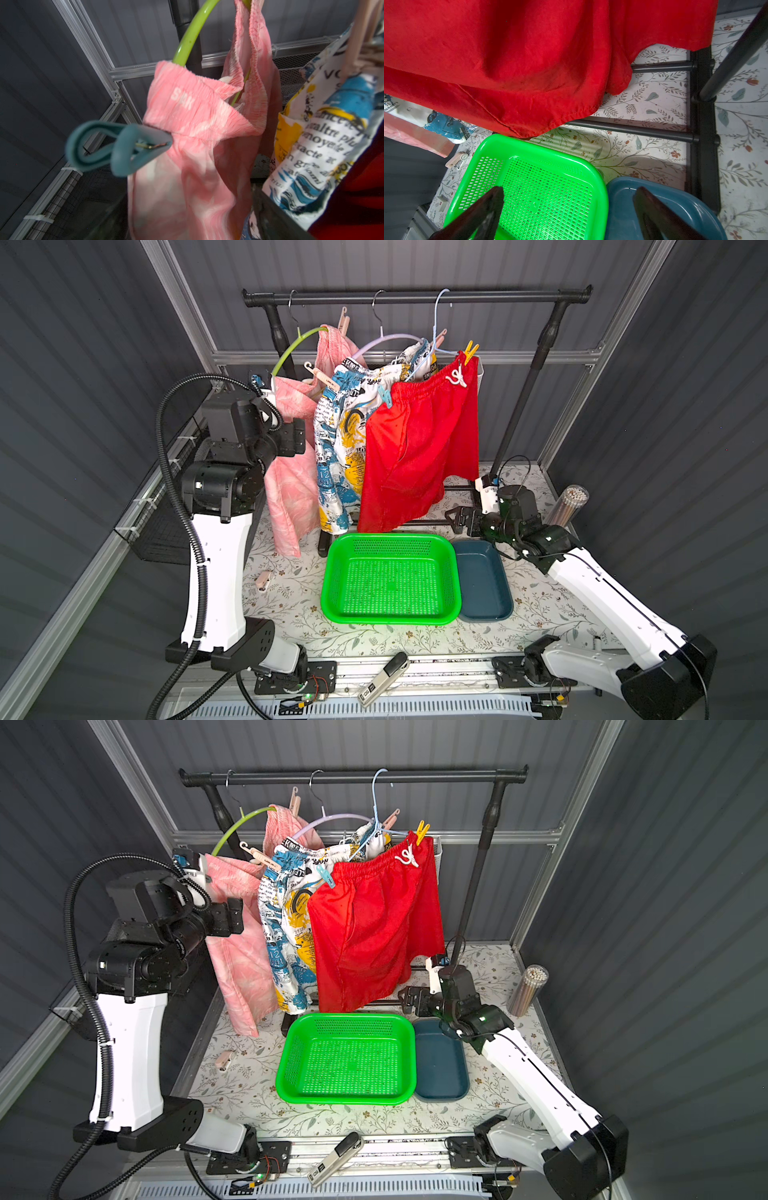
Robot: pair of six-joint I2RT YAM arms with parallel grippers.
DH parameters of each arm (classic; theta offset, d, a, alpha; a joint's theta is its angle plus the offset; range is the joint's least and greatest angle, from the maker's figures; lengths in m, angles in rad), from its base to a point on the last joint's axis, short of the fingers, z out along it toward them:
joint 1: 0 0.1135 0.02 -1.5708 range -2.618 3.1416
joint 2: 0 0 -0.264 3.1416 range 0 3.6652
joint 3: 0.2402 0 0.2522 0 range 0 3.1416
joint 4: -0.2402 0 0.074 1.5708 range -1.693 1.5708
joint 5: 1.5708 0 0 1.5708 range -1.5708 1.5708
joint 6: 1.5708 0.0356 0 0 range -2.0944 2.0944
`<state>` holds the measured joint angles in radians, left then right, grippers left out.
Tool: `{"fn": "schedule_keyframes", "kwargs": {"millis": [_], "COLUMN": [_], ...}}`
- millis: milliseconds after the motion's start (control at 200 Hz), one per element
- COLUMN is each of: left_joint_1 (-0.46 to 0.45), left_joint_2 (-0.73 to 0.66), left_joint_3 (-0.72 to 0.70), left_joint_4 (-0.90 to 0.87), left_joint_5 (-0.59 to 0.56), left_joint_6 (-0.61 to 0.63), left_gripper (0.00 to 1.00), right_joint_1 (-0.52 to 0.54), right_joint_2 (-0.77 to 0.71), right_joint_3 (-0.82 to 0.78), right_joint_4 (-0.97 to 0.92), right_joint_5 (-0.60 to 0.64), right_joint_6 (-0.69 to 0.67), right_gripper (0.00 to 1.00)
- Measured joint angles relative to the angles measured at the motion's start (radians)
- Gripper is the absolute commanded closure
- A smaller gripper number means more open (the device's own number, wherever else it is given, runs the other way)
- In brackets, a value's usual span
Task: Remove the clothespins securing shorts to the hanger
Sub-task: Pick up the hanger from the clothesline.
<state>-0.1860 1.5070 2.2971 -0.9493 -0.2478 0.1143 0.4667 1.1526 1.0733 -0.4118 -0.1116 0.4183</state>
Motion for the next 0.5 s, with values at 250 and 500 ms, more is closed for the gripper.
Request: {"fn": "schedule_keyframes", "kwargs": {"millis": [250, 500], "left_joint_1": [0.056, 0.082], "left_joint_2": [0.068, 0.134], "left_joint_3": [0.035, 0.06], "left_joint_4": [0.008, 0.038], "left_joint_5": [0.061, 0.138], "left_joint_6": [0.01, 0.031], "left_gripper": [0.17, 0.33], "right_joint_1": [0.005, 0.008], "right_joint_2": [0.0, 0.0], "right_joint_3": [0.0, 0.0], "right_joint_4": [0.0, 0.0], "right_joint_5": [-0.012, -0.018], "right_joint_6": [0.0, 0.0], "right_gripper": [0.01, 0.01]}}
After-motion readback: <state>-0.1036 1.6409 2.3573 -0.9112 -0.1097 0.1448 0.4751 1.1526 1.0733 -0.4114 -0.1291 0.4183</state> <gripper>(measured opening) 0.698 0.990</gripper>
